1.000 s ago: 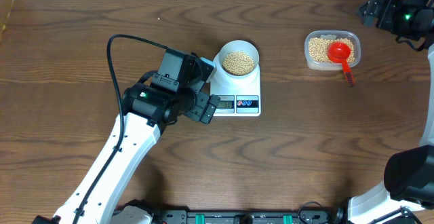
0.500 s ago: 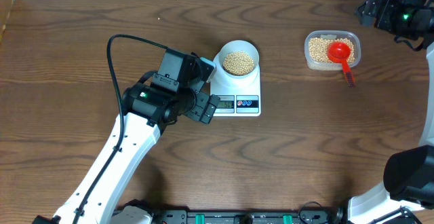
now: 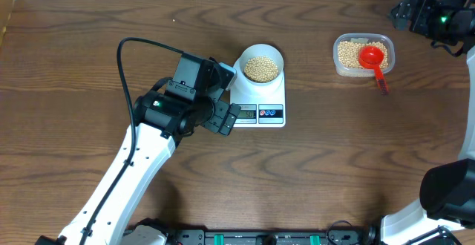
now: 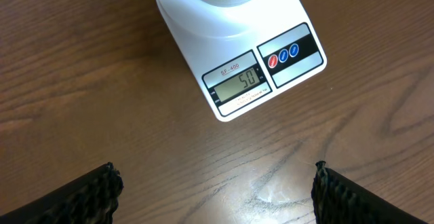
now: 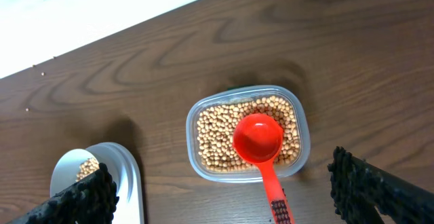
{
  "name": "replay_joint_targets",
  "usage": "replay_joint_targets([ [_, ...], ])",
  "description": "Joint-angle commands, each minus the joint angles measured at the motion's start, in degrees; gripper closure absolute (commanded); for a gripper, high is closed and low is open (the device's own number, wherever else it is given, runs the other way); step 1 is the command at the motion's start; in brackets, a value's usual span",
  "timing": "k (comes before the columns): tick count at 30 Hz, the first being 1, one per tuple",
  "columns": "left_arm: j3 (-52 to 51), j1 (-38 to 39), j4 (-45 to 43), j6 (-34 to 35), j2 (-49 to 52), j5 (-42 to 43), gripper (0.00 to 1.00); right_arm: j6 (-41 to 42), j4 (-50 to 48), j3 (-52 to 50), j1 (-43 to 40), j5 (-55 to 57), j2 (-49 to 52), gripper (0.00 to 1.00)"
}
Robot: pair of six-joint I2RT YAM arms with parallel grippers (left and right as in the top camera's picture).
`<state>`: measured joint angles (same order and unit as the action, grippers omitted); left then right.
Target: Scoop item into bowl and weigh 50g on scale
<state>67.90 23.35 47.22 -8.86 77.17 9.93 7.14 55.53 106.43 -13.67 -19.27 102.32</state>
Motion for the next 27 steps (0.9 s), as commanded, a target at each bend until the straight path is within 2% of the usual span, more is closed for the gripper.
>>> replay_joint_targets([
  [1, -0.2, -0.2, 0.1, -0.1, 0.3, -0.5, 0.08, -0.6, 0.2, 1.1, 0.2, 0.1, -0.9, 0.01],
  [20, -0.2, -0.2, 0.1, -0.1, 0.3, -0.5, 0.08, -0.6, 0.7, 1.0, 0.2, 0.1, -1.4, 0.01],
  [27, -0.2, -0.2, 0.1, -0.1, 0.3, -0.5, 0.08, -0.6, 1.8, 0.3, -0.2, 2.6, -8.5, 0.01],
])
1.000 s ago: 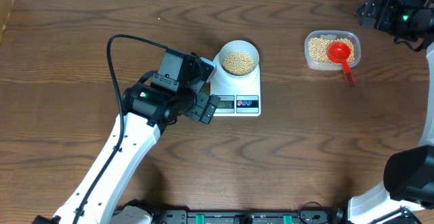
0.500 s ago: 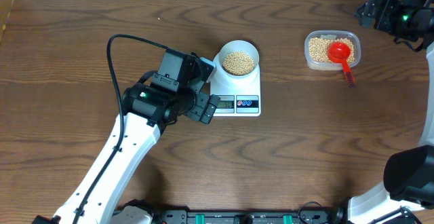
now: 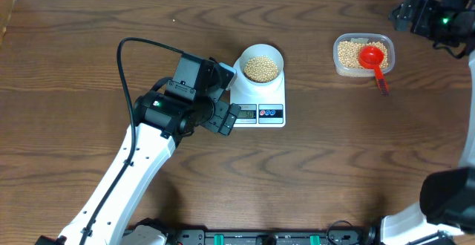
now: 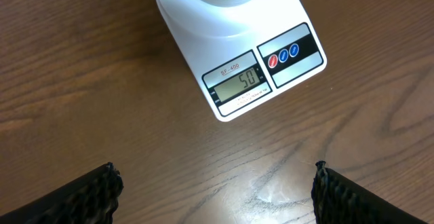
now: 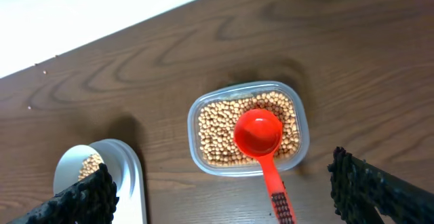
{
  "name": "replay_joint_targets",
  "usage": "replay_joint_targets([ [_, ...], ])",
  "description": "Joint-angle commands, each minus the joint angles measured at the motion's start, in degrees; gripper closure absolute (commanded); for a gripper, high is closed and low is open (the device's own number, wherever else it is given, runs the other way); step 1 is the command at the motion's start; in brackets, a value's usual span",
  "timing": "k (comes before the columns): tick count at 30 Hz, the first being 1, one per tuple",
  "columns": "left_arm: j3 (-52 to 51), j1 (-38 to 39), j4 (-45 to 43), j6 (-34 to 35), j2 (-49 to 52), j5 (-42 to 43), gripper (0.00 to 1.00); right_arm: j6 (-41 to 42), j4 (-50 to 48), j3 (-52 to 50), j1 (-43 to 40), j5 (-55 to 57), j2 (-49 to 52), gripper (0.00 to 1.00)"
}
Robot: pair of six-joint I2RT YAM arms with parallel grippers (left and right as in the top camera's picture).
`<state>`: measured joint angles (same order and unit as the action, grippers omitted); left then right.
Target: Scoop item into bowl and weigh 50g on scale
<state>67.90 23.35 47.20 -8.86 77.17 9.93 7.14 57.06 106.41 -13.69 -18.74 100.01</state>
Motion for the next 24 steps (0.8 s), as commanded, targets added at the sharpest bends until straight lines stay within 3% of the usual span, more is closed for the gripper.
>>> replay_joint_targets([
  [1, -0.2, -0.2, 0.2, -0.1, 0.3, -0.5, 0.08, -0.6, 0.3, 0.0, -0.5, 2.6, -7.5, 0.01],
  [11, -0.2, -0.2, 0.1, -0.1, 0.3, -0.5, 0.08, -1.0, 1.6, -1.2, -4.7, 2.9, -18.7, 0.01],
  [24, -0.2, -0.2, 0.1, -0.1, 0.3, -0.5, 0.08, -1.7, 18.1, -1.3, -4.6, 3.5, -27.5, 0.01],
])
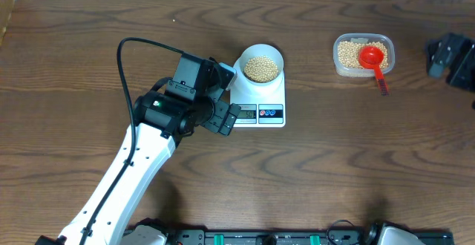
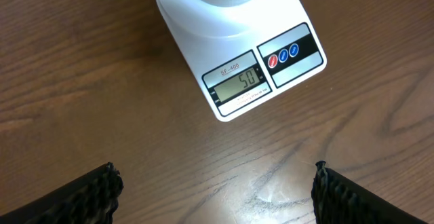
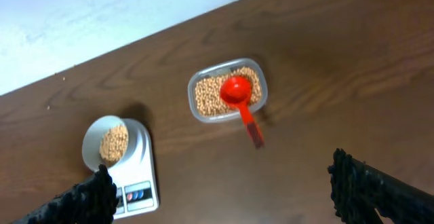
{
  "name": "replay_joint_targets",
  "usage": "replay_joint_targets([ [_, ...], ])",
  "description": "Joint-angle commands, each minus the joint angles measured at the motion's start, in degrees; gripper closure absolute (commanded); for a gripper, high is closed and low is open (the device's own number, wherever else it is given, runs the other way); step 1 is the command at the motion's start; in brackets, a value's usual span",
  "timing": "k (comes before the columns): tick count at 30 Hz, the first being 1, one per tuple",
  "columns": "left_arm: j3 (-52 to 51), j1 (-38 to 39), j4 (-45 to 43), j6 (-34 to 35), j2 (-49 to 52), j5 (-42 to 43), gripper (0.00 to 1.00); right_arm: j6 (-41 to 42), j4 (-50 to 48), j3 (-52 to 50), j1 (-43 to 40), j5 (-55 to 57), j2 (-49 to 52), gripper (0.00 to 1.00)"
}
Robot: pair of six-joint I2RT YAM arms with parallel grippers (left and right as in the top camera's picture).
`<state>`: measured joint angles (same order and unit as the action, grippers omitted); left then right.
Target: Scoop item into bowl and weigh 50g on scale
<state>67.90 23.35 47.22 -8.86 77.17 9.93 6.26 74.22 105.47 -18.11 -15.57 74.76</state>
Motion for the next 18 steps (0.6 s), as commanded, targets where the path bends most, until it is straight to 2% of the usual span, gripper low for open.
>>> replay_joint_targets([
  [1, -0.2, -0.2, 0.1, -0.1, 0.3, -0.5, 0.08, -0.8, 1.3, -0.5, -0.2, 0.3, -2.9, 0.01],
  [8, -0.2, -0.2, 0.1, -0.1, 0.3, -0.5, 0.08, -0.8, 1.5, -6.0, -0.2, 0.3, -9.9, 0.01],
  [18, -0.2, -0.2, 0.1, -0.1, 0.3, -0.5, 0.08, -0.8, 1.7, -24.6, -0.2, 0.5, -25.0, 0.01],
])
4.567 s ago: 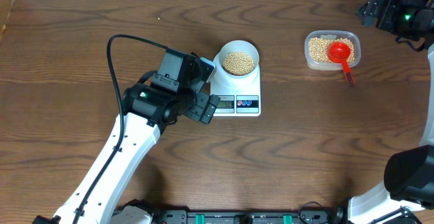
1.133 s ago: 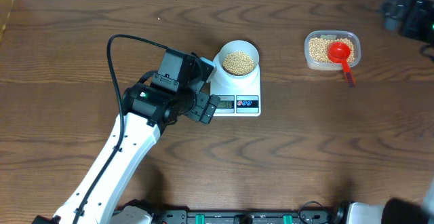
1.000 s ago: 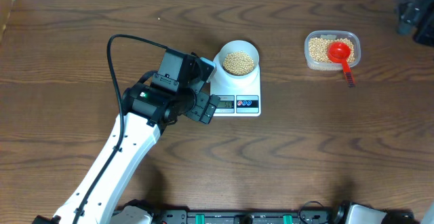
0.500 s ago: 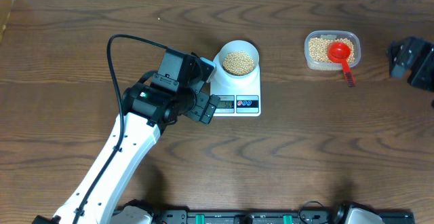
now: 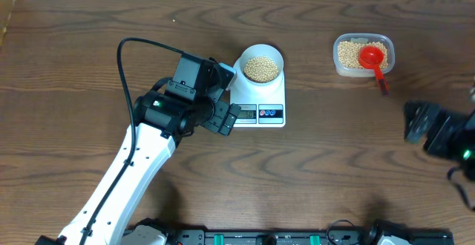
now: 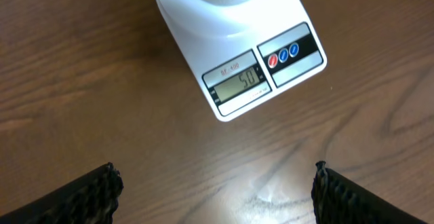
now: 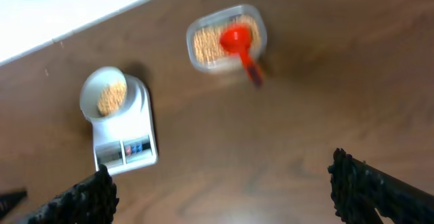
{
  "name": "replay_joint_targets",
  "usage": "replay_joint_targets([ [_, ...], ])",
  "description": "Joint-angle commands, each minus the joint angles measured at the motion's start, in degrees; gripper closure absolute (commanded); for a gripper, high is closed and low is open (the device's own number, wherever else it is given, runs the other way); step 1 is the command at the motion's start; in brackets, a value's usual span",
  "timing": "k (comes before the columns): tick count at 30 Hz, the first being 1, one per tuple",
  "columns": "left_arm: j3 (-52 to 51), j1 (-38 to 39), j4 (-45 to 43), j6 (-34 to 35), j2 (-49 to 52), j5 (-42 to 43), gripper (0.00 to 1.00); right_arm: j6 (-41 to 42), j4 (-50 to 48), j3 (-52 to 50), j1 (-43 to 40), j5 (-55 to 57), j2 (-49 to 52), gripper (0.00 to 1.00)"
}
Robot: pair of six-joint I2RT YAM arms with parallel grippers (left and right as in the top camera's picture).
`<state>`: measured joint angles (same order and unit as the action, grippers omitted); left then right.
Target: Scoop item into bowl and weigh 50g on scale
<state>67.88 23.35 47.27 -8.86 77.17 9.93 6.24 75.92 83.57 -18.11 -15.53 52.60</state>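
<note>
A white bowl of soybeans [image 5: 261, 67] sits on the white scale [image 5: 260, 104], whose display [image 6: 239, 83] reads 50. A clear tub of soybeans [image 5: 362, 54] stands at the back right with the red scoop [image 5: 373, 61] resting in it, handle over the near rim. My left gripper [image 5: 220, 110] hovers open just left of the scale, nothing between its fingers. My right gripper [image 5: 417, 122] hangs open high over the table's right side, in front of the tub; its view is blurred and takes in the tub [image 7: 226, 38] and the scale [image 7: 122, 129].
The left arm's black cable [image 5: 137, 48] loops over the table to the left of the scale. A white wall edge [image 7: 61, 7] borders the table's far side.
My right gripper has moved from the right edge level with the tub to the near right of the table. Left arm, scale, bowl and scoop are unchanged.
The right gripper stood open behind the tub at the back right, scoop lying in the tub, scale reading 50. It stayed there, then stood farther right and higher, and now hangs nearer the front. The left arm held still throughout.
</note>
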Motion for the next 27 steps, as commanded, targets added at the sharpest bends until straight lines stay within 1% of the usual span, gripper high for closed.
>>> replay_joint_targets([
  [1, -0.2, -0.2, 0.1, -0.1, 0.3, -0.5, 0.08, -0.8, 0.0, -3.7, -0.2, 0.4, -4.0, 0.01],
  [6, -0.2, -0.2, 0.1, -0.1, 0.3, -0.5, 0.08, -0.8, 1.9, -4.2, -0.2, 0.4, -8.0, 0.01],
  [12, -0.2, -0.2, 0.1, -0.1, 0.3, -0.5, 0.08, -0.8, 3.9, -4.2, -0.2, 0.4, -10.1, 0.01],
  [15, -0.2, -0.2, 0.1, -0.1, 0.3, -0.5, 0.08, -0.8, 2.9, -4.2, -0.2, 0.9, -11.0, 0.01],
  [17, -0.2, -0.2, 0.1, -0.1, 0.3, -0.5, 0.08, -0.8, -1.2, -4.4, -0.2, 2.8, -11.7, 0.01],
  [20, -0.2, -0.2, 0.1, -0.1, 0.3, -0.5, 0.08, -0.8, -11.2, -6.9, -0.2, 3.8, -13.7, 0.01],
  [27, -0.2, -0.2, 0.1, -0.1, 0.3, -0.5, 0.08, -0.5, -29.8, -21.6, 0.3, 3.5, -22.1, 0.01],
])
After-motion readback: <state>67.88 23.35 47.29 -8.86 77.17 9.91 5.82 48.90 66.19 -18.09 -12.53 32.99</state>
